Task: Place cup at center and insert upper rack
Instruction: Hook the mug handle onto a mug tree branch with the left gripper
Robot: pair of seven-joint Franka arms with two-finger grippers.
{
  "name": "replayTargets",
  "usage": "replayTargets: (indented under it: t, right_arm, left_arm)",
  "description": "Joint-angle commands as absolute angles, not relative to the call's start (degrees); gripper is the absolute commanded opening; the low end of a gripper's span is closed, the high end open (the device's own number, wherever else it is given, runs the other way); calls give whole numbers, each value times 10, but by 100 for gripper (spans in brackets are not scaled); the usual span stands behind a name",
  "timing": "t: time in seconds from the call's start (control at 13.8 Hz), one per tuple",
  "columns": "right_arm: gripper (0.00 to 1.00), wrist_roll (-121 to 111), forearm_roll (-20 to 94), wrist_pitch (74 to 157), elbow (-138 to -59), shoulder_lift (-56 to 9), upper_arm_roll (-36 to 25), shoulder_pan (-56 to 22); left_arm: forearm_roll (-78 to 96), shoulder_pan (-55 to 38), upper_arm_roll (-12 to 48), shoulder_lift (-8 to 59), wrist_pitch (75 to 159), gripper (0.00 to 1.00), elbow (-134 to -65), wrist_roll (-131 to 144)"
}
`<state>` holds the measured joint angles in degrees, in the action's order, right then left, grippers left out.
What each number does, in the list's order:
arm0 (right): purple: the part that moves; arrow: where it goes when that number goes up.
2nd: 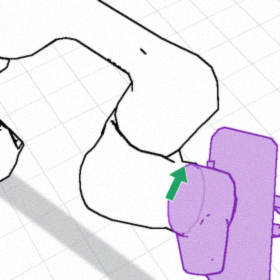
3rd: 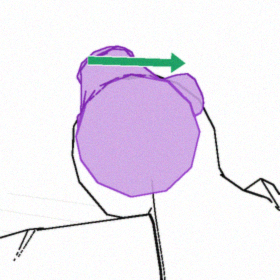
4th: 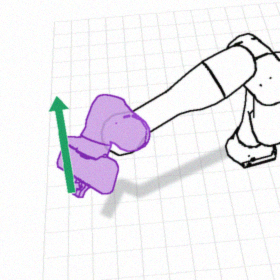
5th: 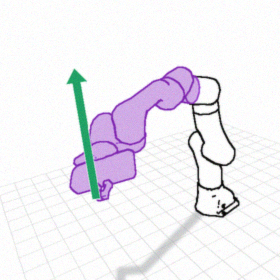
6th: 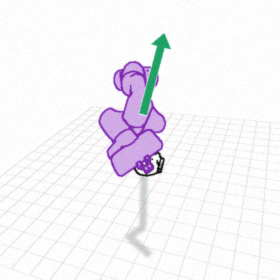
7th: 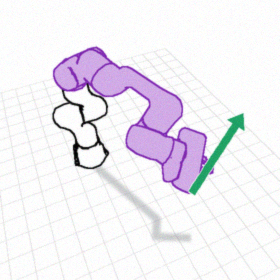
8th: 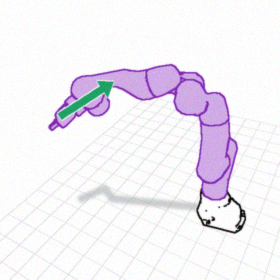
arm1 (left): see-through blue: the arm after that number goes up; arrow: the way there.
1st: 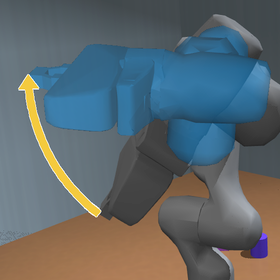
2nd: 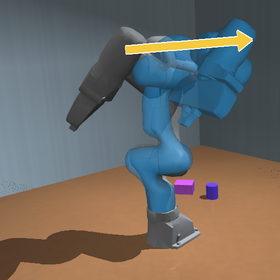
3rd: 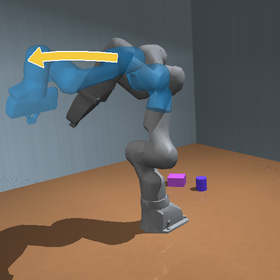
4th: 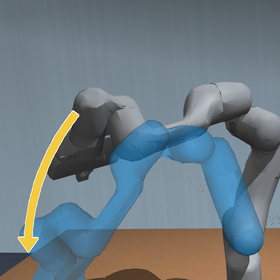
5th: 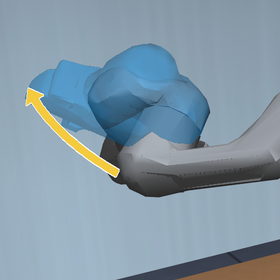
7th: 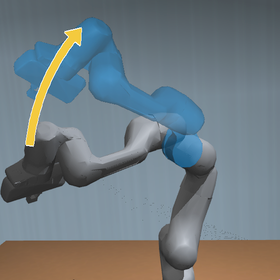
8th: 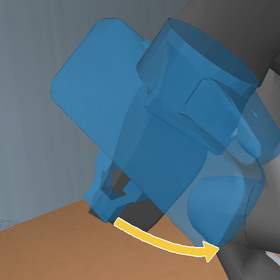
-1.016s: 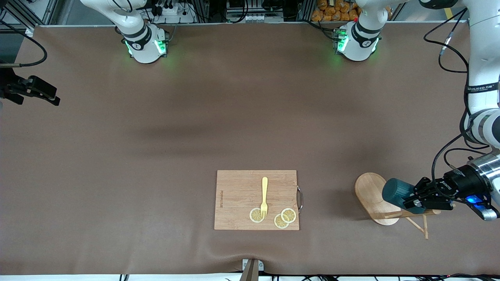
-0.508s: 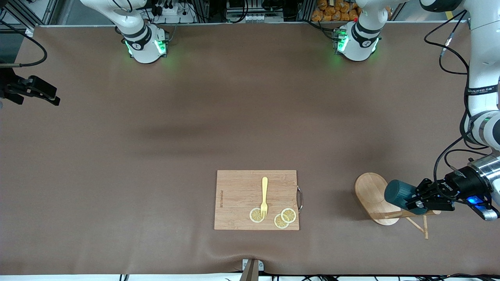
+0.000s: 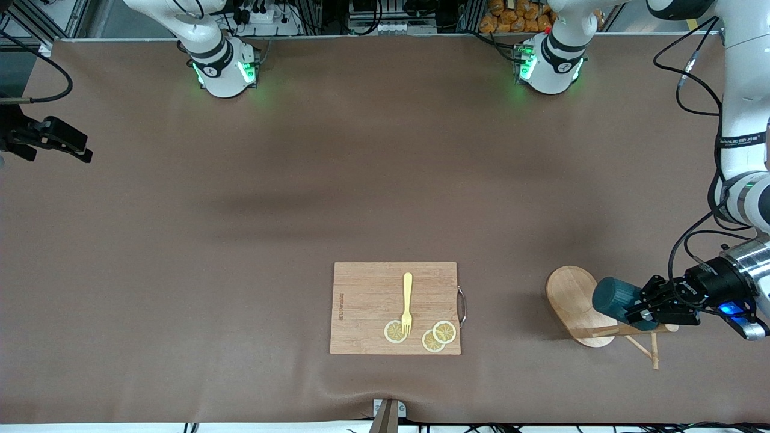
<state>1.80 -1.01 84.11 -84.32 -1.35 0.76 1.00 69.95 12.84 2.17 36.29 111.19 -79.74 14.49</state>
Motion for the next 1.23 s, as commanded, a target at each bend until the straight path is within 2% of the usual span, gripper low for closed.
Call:
replayTargets:
  t: [0.0, 0.07, 0.73, 0.94, 1.16]
  right_arm:
    - [100, 18, -9, 833, -833, -16, 13, 17]
    - [100, 18, -9, 833, -832, -16, 13, 18]
    - [100, 18, -9, 832, -833, -16, 14, 17]
    - [100, 18, -9, 828, -833, -16, 14, 18]
    - [100, 18, -9, 827, -833, -16, 14, 18]
  left_arm:
    - [725, 136, 29, 371, 1110, 45, -795, 136]
    - [744, 136, 28, 371, 1110, 99, -795, 133]
    - [635, 141, 24, 311, 1107, 100, -797, 138]
    - [601, 149, 22, 290, 1084, 100, -797, 139]
    - [475, 145, 25, 248, 1083, 100, -798, 139]
